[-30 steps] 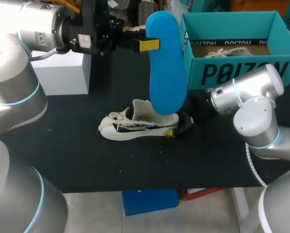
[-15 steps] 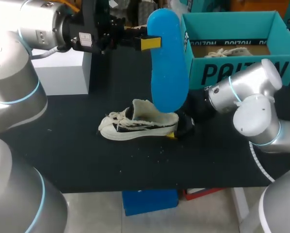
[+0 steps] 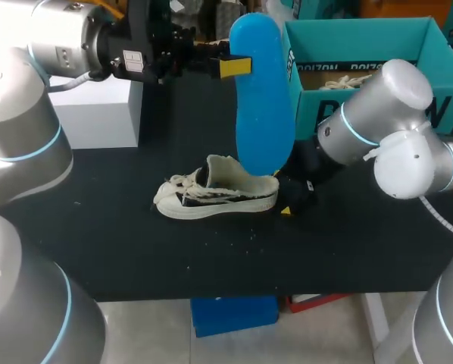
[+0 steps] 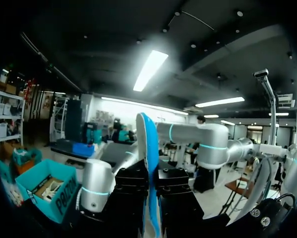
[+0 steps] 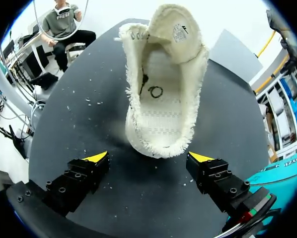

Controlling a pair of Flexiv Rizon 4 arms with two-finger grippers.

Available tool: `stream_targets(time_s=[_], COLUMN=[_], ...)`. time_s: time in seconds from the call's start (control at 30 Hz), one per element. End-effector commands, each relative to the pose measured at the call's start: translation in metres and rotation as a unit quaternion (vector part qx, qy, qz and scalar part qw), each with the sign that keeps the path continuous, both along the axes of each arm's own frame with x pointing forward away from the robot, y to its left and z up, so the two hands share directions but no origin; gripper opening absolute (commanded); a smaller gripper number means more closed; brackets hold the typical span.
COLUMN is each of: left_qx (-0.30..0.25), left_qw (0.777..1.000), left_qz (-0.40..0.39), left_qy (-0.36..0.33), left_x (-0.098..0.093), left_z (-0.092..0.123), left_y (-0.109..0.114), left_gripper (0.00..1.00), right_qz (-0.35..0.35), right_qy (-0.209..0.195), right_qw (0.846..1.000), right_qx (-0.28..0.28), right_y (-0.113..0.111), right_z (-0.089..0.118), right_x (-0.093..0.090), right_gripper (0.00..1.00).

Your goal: Take the shoe out of the shoebox, open the shoe tongue, remove and reinsert the insole, then place the shoe into the shoebox

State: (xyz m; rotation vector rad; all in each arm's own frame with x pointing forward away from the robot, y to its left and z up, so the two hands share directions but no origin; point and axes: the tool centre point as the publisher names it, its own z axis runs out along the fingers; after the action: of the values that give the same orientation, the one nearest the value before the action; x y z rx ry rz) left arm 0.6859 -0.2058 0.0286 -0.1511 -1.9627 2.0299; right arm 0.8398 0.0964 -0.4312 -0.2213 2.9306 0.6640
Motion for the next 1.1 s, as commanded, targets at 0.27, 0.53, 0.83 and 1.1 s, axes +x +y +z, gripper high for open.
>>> stream_targets(time_s=[0.27, 0.53, 0.83, 1.1], left_qx=[0.000, 0.000, 0.000, 0.000], left_qw=[1.000, 1.000, 1.000, 1.000], left_qz=[0.001, 0.001, 0.001, 0.001], left_qy=[0.000, 0.000, 0.000, 0.000], left_x=[0.000, 0.000, 0.000, 0.000], left_z=[-0.001, -0.001, -0.001, -0.001], left_y=[-0.002, -0.002, -0.002, -0.002], left_gripper=[0.00, 0.00, 0.00, 0.00], right_qz=[-0.014, 0.007, -0.011, -0.056], right_qy=[-0.023, 0.006, 0.041, 0.034], right_qw=[0.946, 0.934, 0.930, 0.936], right_qx=[-0.324, -0.356, -0.365, -0.345], right_y=[0.004, 0.011, 0.021, 0.025], right_z=[0.006, 0.011, 0.017, 0.019], right_x=[0.008, 0.013, 0.015, 0.010], right_gripper=[1.00, 1.00, 1.00, 1.00])
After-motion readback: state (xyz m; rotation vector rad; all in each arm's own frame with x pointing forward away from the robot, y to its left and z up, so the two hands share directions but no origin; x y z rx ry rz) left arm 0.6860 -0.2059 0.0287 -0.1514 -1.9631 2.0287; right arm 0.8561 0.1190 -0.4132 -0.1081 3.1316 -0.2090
